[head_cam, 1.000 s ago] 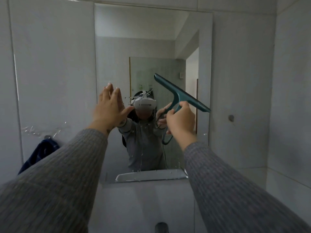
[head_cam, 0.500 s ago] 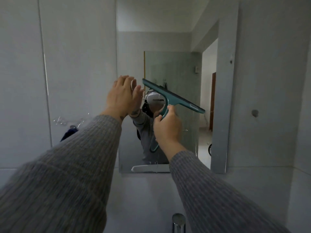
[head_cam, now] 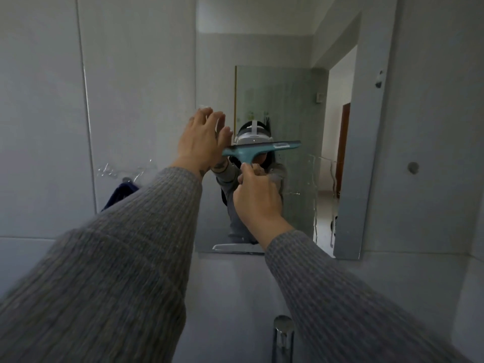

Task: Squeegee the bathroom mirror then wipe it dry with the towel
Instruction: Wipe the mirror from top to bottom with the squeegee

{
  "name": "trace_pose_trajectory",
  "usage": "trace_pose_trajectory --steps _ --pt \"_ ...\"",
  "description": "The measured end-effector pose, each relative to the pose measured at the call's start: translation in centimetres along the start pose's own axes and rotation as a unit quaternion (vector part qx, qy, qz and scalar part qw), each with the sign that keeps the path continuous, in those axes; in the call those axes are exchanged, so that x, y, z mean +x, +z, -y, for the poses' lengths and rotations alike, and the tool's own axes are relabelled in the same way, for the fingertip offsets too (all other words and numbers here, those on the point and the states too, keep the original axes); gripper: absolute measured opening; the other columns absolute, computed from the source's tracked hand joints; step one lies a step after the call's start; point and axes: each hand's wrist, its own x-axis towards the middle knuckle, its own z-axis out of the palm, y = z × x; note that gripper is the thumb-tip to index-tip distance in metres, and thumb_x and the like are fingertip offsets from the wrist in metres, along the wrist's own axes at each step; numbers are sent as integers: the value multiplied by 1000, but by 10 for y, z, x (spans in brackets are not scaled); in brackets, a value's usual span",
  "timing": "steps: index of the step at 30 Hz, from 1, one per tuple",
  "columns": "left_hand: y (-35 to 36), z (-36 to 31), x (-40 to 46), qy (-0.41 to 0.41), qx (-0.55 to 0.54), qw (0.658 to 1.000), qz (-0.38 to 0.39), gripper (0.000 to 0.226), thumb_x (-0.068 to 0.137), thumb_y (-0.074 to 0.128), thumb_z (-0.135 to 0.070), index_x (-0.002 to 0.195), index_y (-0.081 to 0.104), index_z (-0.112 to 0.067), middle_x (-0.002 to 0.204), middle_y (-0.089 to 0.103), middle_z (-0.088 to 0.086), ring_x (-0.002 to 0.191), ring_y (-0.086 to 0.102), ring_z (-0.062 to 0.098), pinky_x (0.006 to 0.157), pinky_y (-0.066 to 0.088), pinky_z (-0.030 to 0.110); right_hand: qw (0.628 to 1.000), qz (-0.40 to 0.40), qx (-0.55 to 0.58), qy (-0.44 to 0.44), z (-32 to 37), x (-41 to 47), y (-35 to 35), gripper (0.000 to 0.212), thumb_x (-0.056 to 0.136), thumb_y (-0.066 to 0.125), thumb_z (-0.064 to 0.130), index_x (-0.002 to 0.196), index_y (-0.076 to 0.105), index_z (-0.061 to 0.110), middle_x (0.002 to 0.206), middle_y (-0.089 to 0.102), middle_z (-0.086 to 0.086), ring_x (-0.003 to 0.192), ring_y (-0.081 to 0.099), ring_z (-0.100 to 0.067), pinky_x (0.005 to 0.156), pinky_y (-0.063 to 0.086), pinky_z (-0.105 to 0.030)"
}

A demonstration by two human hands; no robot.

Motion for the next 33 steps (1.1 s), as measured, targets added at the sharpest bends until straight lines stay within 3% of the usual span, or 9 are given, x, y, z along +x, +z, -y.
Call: trace_pose_trajectory --steps 8,14,19,27,33 --pt "25 8 -12 -32 21 999 34 54 93 51 -42 142 33 -27 156 15 7 141 19 32 108 33 52 973 56 -201 -99 -23 6 -26 46 90 46 6 133 45 24 121 60 -13 102 62 -35 66 39 -36" --pt "40 6 -28 -40 18 998 49 71 89 60 -37 148 20 -29 159 -1 4 145 2 30 113 24 54 959 76 -254 -103 -47 12 -46 56 91 48 4 135 42 38 137 50 -7 112 55 -34 77 47 -41" --pt "48 7 -29 -38 19 999 31 83 84 68 -31 148 16 -29 159 -4 5 145 -5 30 115 19 50 958 58 -257 -110 -71 8 -57 55 93 43 4 136 40 39 130 56 -8 103 60 -33 66 44 -37" --pt "54 11 -23 -46 16 998 27 86 81 71 -30 147 17 -31 159 -4 4 145 -5 29 115 20 51 976 58 -210 7 -107 -9 -73 62 89 41 1 139 35 38 115 59 -16 92 60 -37 63 38 -35" --pt "49 5 -28 -52 14 998 32 84 82 70 -30 147 17 -31 159 -3 6 145 -2 31 115 20 50 986 20 -96 138 -126 -21 -79 55 92 43 7 138 38 36 108 63 -16 90 60 -35 68 45 -36"
